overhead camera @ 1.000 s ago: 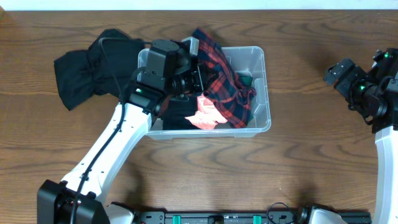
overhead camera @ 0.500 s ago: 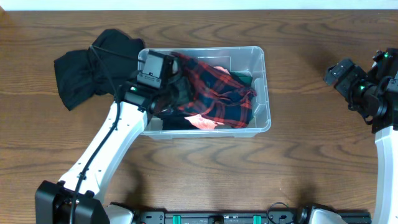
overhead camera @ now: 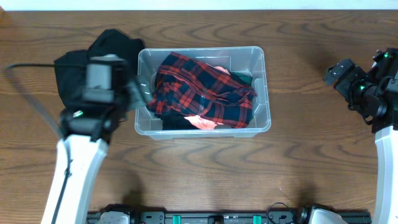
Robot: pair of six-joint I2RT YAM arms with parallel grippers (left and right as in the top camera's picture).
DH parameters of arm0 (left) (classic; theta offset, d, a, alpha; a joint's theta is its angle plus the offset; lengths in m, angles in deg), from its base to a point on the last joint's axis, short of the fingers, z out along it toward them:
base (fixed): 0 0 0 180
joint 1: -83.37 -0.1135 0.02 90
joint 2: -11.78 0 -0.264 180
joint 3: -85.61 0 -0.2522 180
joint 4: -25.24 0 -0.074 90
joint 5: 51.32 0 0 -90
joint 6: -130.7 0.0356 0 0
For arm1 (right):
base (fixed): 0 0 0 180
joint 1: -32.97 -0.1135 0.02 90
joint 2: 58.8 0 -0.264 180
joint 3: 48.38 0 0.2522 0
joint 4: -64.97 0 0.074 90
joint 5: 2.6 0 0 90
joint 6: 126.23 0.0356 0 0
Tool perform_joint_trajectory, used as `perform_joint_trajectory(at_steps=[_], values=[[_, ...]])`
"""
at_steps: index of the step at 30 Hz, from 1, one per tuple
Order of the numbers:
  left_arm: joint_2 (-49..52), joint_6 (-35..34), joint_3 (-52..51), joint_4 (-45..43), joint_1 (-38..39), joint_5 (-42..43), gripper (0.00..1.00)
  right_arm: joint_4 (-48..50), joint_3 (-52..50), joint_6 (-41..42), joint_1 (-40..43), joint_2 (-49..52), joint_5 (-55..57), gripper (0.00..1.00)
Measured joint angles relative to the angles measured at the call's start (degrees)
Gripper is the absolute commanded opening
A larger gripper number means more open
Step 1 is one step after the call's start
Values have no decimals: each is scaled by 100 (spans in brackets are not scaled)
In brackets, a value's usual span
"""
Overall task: Pack container
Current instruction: 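Lower the plaid shirt into the bin and open the left gripper, then reach the left gripper to the black garment and grasp it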
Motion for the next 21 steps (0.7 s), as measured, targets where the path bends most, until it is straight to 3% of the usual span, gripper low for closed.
perform_joint_trajectory(at_steps=[5,15,21], values=[[-28,142,68,15,-1331,153,98,0,0,0,0,0,0,99],[1764,579,72,-903,-4181,2404,98,0,0,0,0,0,2,99],[2957,857,72,-1624,-5075,3670,98,0,0,0,0,0,0,99]])
